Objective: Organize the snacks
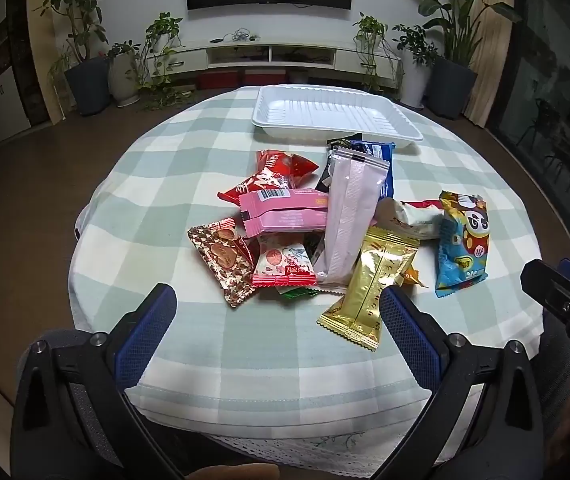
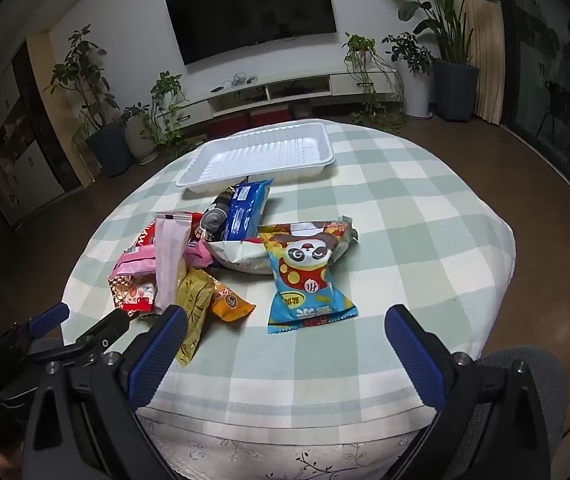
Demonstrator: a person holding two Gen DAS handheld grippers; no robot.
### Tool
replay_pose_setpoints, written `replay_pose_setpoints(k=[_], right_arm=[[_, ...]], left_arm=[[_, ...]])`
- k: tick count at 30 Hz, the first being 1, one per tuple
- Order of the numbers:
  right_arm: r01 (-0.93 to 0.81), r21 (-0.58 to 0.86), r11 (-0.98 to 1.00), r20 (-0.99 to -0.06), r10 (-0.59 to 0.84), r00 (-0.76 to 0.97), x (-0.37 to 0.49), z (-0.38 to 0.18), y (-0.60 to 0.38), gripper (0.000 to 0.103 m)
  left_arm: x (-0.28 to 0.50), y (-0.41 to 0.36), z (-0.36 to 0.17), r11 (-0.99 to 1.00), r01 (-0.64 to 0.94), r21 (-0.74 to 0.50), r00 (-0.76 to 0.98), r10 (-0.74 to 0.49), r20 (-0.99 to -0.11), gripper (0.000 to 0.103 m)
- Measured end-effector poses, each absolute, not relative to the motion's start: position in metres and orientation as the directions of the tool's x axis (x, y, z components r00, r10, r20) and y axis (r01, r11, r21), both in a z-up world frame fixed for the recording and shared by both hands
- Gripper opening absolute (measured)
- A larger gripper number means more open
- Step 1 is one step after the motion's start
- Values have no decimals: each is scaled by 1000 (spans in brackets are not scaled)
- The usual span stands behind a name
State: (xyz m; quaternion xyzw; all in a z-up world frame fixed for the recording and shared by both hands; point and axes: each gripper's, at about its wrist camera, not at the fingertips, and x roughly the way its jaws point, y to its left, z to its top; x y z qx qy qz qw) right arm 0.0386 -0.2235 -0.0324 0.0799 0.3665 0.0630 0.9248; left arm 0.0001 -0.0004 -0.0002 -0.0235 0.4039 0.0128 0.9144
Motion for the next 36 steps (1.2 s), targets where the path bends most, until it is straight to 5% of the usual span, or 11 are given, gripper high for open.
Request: replay_pose_setpoints(k=[36], right_arm=[[-32,130,991,-721,117,683,42,-50,-218,101]], left_arm=[[1,5,-10,998,-58,-19,659,24,-752,103]])
